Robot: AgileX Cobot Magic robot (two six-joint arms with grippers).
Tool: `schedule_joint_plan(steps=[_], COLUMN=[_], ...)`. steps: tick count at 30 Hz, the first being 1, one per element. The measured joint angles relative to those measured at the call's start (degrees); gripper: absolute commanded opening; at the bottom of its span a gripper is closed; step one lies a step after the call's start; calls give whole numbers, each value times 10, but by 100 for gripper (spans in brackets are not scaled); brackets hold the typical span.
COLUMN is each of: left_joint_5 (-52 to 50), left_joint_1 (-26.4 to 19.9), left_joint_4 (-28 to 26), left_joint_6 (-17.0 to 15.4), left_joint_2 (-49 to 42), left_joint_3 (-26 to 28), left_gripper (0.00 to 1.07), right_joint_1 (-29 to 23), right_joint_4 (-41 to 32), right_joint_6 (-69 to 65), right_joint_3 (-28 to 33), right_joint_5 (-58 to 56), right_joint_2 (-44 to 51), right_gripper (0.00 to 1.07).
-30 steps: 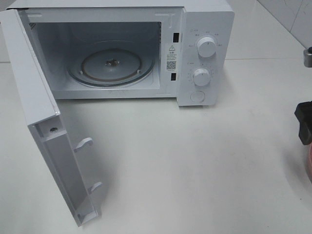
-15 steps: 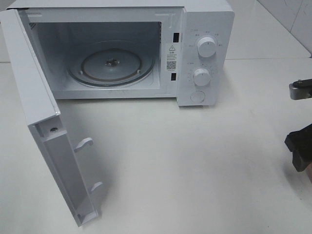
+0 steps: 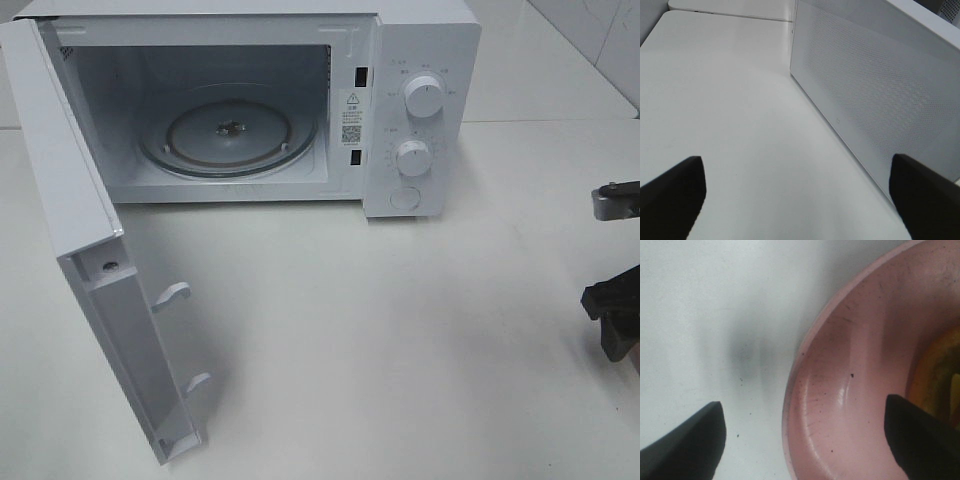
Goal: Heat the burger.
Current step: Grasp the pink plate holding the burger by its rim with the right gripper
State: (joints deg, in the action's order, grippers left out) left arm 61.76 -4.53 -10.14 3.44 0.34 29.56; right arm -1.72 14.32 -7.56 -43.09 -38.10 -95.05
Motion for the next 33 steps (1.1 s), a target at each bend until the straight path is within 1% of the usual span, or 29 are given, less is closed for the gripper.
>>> schedule_joint_plan(steps=[7,26,33], left_joint_5=[0,0,0], left_joint_1=[0,0,0], left_joint_4=[0,0,0], left_joint_6=[0,0,0], left_joint_2=[0,0,0], left_joint_3=[0,0,0], left_gripper=[91,91,91], right_joint_1=[0,0,0], right_joint_4=[-11,-26,-26], right_joint_6=[0,16,16], right_joint_3=[0,0,0], right_joint_5=[19,50,52], right_joint_2=[-38,-46,-76], right_gripper=[77,76,76])
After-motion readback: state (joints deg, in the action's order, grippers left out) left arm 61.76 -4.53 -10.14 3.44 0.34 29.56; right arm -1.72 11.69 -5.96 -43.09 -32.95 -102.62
